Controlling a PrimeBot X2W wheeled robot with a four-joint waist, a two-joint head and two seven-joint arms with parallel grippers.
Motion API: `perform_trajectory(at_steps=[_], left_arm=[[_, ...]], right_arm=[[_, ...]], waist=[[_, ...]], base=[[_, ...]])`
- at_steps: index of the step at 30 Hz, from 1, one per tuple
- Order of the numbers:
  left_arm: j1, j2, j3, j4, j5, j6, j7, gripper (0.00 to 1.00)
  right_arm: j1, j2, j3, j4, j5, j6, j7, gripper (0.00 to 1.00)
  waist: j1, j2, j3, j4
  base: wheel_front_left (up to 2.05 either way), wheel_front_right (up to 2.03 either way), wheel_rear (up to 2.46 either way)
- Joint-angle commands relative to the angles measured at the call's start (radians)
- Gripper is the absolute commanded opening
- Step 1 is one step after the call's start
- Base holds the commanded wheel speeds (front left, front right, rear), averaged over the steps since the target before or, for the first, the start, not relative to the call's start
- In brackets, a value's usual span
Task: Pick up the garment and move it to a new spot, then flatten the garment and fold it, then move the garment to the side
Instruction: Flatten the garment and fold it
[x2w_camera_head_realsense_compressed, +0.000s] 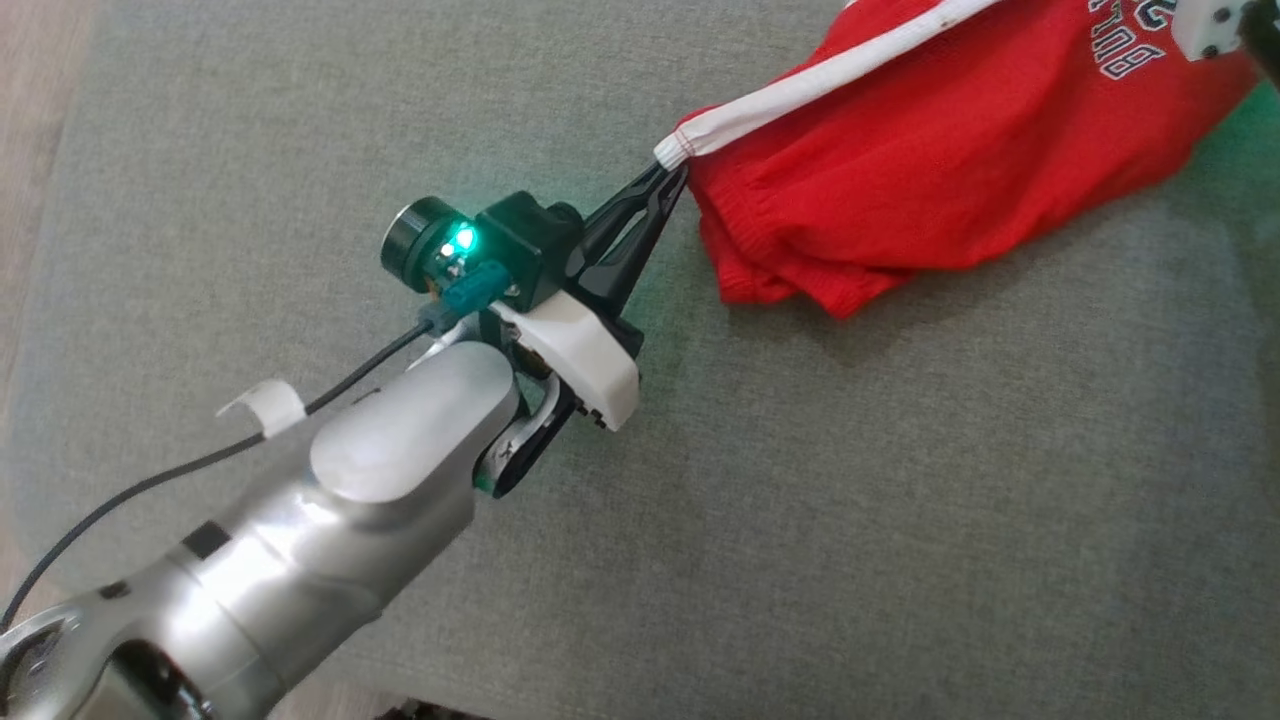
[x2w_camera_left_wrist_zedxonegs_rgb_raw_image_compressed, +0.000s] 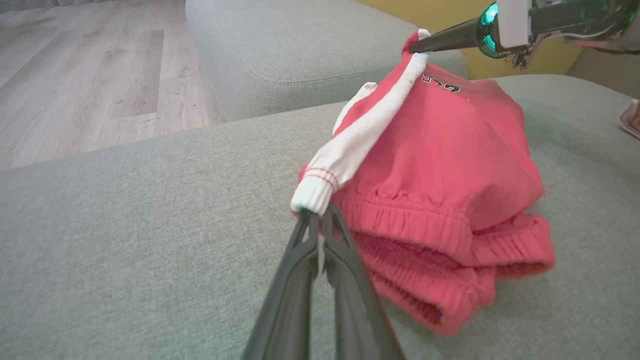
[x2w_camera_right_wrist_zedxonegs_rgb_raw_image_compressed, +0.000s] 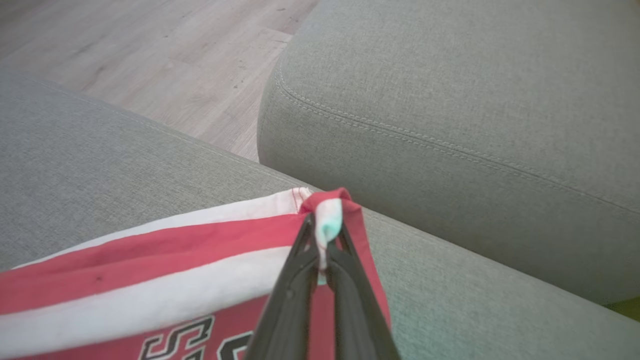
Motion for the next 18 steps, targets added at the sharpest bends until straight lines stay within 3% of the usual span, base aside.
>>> perform_trajectory(at_steps=[1,2,3,4,5,7,15,18], left_arm=[[-0.046,0.011,0.034,-0.002,0.013,-0.002,-0.016,0.00],[-0.049,0.006,0.032,0.006,0.014,-0.003,-0.018,0.00],[-0.051,0.002,0.031,0.013,0.014,-0.004,-0.020,0.00],[-0.054,-0.002,0.031,0.020,0.015,-0.004,-0.022,0.00],[-0.055,-0.006,0.032,0.027,0.015,-0.002,-0.024,0.28],[-0.057,-0.010,0.033,0.043,0.015,0.003,-0.027,1.00],[-0.041,0.002,0.029,0.082,0.025,0.025,-0.039,1.00],[0.000,0.021,0.066,0.084,0.003,0.058,-0.065,1.00]], right_arm=[[-0.039,0.020,0.007,-0.004,-0.007,-0.001,-0.027,0.00],[-0.048,0.019,0.007,0.008,-0.013,-0.001,-0.046,0.31],[-0.055,0.019,0.004,0.022,-0.017,-0.001,-0.064,1.00],[-0.060,0.023,0.000,0.037,-0.017,-0.001,-0.079,1.00],[-0.065,0.027,-0.005,0.051,-0.016,-0.001,-0.094,1.00],[-0.072,0.036,-0.019,0.073,-0.006,-0.001,-0.133,1.00],[-0.072,0.055,-0.092,0.124,0.068,-0.001,-0.319,1.00],[-0.030,0.097,-0.144,0.142,0.116,-0.001,-0.435,1.00]], waist=[[-0.0001,0.0000,0.007,0.007],[-0.0001,0.0000,0.010,0.009],[-0.0001,0.0000,0.011,0.010],[-0.0001,0.0000,0.012,0.012],[-0.0001,0.0000,0.013,0.013],[-0.0001,0.0000,0.012,0.011],[-0.0001,0.0000,-0.024,-0.018],[-0.0001,0.0000,-0.083,-0.064]], base=[[0.00,0.00,0.00],[0.00,0.00,0.00],[0.00,0.00,0.00],[0.00,0.00,0.00],[0.00,0.00,0.00],[0.00,0.00,0.00],[0.00,0.00,0.00],[0.00,0.00,0.00]])
